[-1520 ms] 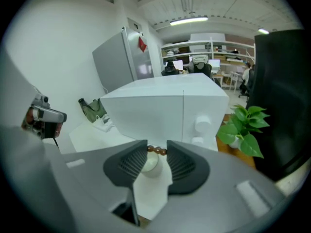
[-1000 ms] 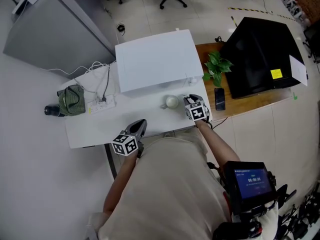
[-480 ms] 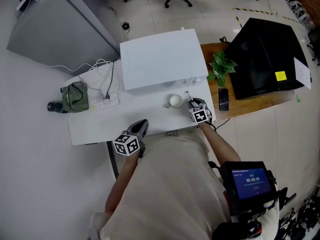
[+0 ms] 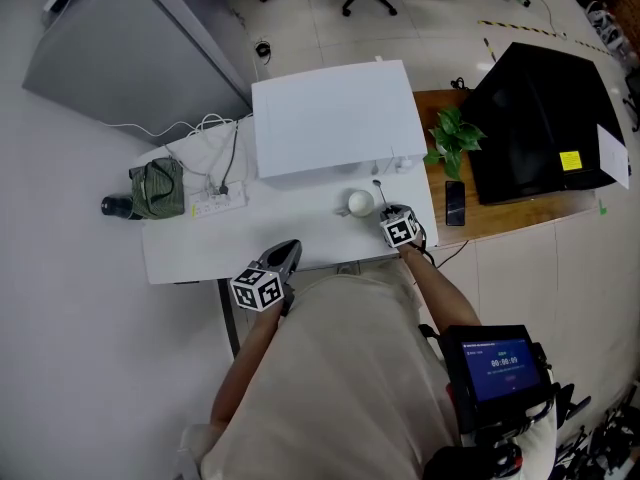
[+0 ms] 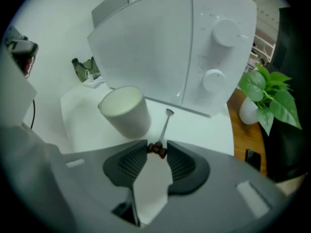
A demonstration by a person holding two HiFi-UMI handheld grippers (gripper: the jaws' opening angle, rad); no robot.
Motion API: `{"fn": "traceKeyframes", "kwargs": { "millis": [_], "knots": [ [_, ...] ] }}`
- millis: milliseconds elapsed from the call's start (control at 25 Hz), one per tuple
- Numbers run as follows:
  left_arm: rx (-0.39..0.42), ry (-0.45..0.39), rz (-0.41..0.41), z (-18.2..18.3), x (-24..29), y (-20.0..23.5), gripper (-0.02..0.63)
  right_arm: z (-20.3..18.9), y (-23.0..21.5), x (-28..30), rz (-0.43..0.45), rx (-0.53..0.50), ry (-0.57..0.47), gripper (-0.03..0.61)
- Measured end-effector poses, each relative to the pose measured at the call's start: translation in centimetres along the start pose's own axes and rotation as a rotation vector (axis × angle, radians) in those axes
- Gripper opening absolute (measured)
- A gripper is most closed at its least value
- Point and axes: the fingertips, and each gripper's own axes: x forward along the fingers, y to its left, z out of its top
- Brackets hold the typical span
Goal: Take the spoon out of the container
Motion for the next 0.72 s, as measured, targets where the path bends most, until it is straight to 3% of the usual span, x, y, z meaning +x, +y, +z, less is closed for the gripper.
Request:
{"fn": "traceKeyframes", "kwargs": {
  "millis": [400,520,720],
  "knots": [
    [-0.022,-0.005,0.017,-0.5,-0.9,-0.1,0.0,-2.3,-0.3,0.8,-0.013,-0.102,0.094,0.128],
    [-0.036,-0.013,0.016,-0.8,-0.8,-0.1,0.0,-3.0,-0.5,0.5,-0.017,-0.101,0.11,0.181],
    [-0.087,-0.026,-0.031,-2.2,-0.3,-0.5,0.0,-3.5,0.6,-1.7,-0.016,-0.053,0.04,0.181]
  ]
}}
